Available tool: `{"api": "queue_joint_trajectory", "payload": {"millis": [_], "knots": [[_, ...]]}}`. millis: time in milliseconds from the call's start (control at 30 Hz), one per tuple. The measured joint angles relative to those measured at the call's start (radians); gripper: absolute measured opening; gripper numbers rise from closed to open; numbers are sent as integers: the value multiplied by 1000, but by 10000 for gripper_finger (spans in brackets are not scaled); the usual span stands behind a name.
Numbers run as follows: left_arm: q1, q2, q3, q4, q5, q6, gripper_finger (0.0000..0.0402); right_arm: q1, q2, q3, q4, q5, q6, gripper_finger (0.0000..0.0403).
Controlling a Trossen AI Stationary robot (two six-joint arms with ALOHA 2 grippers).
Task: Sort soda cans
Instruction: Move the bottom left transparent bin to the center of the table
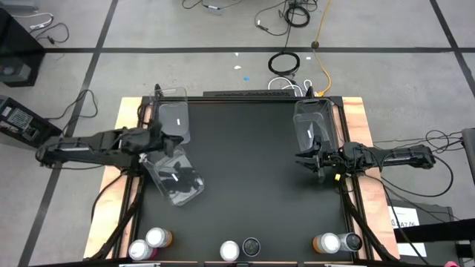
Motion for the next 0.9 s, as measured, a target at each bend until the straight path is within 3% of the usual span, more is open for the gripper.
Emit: {"api": "queue_joint_trajectory", "payload": {"millis": [167,433,567,767,900], "knots": [[-26,196,161,-86,2,-98,79,0,0,0,0,0,0,130],[-145,443,399,-434,-77,-339,79,0,0,0,0,0,0,130],[-166,508,428,-487,-86,-457,79,0,0,0,0,0,0,130],[-154,575,416,-529,104,-573,79,0,0,0,0,0,0,130],[-154,615,416,-524,116,-574,79,0,0,0,0,0,0,130]]}}
